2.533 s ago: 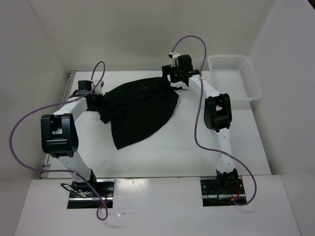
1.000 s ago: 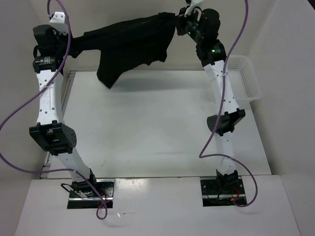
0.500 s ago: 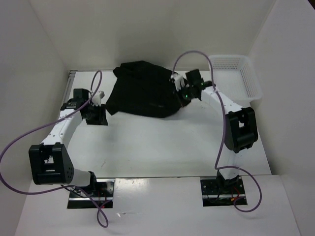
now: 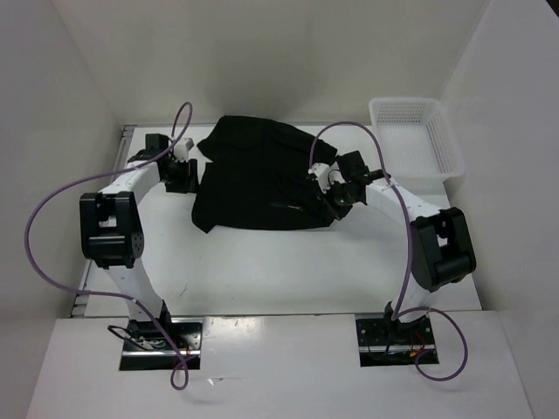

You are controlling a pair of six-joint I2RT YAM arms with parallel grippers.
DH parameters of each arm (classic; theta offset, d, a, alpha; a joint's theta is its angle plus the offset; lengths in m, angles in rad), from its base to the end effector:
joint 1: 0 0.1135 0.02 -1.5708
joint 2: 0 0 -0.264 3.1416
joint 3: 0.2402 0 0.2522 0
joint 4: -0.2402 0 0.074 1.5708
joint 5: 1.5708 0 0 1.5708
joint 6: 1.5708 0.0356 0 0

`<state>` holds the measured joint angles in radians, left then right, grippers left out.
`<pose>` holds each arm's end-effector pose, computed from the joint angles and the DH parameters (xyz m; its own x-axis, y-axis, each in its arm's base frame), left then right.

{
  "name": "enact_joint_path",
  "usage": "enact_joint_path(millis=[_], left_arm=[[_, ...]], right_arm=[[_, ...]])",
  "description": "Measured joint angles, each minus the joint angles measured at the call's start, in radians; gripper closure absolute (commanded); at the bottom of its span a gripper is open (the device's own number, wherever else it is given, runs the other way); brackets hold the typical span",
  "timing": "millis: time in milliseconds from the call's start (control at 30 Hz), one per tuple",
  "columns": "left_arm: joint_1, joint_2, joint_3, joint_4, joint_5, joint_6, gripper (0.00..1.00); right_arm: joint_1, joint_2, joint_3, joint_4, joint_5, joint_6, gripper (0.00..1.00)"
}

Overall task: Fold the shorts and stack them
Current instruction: Flatten the shorts out

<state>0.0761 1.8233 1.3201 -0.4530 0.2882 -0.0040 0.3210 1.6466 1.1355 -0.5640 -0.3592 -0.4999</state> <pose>0.3915 0.0197 0.2152 -0.8150 -0.0660 -0.5757 0.0873 0.9682 -0.2345 0.3130 0.1173 0.2148 -0.5149 -0.6441 -0.5657 -0.7986 0.6003 0.0434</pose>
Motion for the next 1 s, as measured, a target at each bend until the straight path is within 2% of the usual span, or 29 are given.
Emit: enact_joint_path(millis=[100,300,400,467,500,533,600,867,1000], left_arm=[[-0.004,0.077,0.033,0.014,0.004,0.000,0.34],[-0.023,0.152,0.041,-0.021,0.008,0.000,0.33],[-0.031,0.153,0.038,-0.036,0.029,-0.001,0.42],[-0.034,0.153,0.030,-0.039,0.037,-0.003,0.59],[-0.035,0.152,0.024,-0.042,0.043,0.002,0.81],[-0.037,0.154,0.019,-0.045,0.051,-0.003,0.88],[-0.040,0.159,0.012,-0.059,0.071,-0.002,0.98],[-0.036,0.165,0.014,-0.100,0.160,-0.001,1.00],[-0.002,0.162,0.115,-0.162,0.171,-0.001,1.00]], right_arm=[[0.000,0.002,-0.022,0.001,0.023,-0.026,1.00],[0.000,0.022,-0.023,0.004,0.033,-0.049,1.00],[0.000,0.043,-0.017,0.008,0.035,-0.052,1.00],[0.000,0.057,-0.011,0.012,0.039,-0.052,1.00],[0.000,0.063,-0.007,0.013,0.039,-0.052,1.00],[0.000,0.067,-0.004,0.016,0.041,-0.051,1.00],[0.000,0.073,0.004,0.021,0.045,-0.047,1.00],[0.000,0.075,0.035,0.037,0.070,-0.036,1.00],[0.000,0.075,0.058,0.039,0.080,-0.034,1.00]])
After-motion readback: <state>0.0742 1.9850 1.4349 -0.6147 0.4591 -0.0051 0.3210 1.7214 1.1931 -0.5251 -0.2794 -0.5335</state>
